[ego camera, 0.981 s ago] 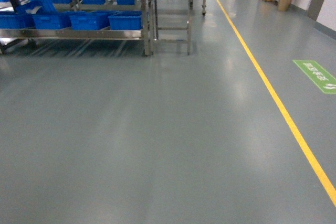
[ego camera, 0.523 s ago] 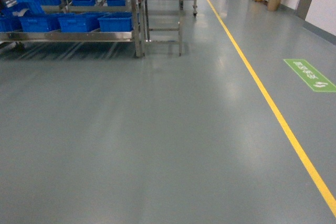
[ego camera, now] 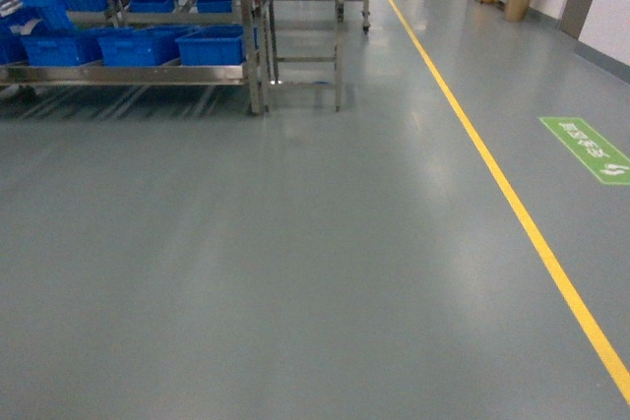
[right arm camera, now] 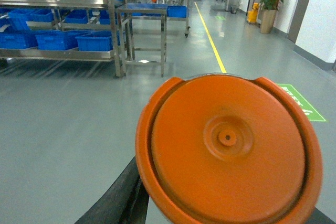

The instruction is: Sort blue parts and orange caps into right shelf containers

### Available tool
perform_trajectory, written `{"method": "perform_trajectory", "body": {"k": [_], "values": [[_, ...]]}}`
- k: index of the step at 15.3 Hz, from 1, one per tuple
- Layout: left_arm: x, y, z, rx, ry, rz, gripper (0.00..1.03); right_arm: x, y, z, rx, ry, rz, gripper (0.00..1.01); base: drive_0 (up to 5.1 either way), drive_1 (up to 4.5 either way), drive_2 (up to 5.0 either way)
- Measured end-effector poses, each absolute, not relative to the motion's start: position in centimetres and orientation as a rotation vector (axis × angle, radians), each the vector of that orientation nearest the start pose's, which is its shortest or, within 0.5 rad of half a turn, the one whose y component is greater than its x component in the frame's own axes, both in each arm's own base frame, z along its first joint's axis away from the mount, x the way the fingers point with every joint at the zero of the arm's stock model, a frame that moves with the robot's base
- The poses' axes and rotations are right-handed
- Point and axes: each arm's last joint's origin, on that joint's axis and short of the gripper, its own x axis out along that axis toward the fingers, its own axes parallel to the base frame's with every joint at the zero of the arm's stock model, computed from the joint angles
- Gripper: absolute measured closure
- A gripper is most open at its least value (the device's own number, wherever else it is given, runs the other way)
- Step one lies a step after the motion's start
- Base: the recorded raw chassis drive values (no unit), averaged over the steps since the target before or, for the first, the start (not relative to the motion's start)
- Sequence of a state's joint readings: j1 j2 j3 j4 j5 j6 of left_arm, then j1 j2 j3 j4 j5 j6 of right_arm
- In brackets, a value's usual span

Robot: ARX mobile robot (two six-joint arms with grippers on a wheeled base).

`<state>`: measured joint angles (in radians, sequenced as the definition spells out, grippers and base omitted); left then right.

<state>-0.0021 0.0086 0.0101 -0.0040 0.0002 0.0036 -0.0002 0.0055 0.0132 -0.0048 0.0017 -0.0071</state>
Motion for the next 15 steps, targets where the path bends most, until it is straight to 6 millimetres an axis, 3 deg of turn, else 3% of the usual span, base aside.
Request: {"method": "perform_trajectory", "body": {"k": [15], "values": [[9.76,-0.02,16.56,0.004,0.005,-0.002,0.61,9.72,0.0,16.7,-0.007,-0.002,0.0,0.58,0.0,4.15,-4.1]]}}
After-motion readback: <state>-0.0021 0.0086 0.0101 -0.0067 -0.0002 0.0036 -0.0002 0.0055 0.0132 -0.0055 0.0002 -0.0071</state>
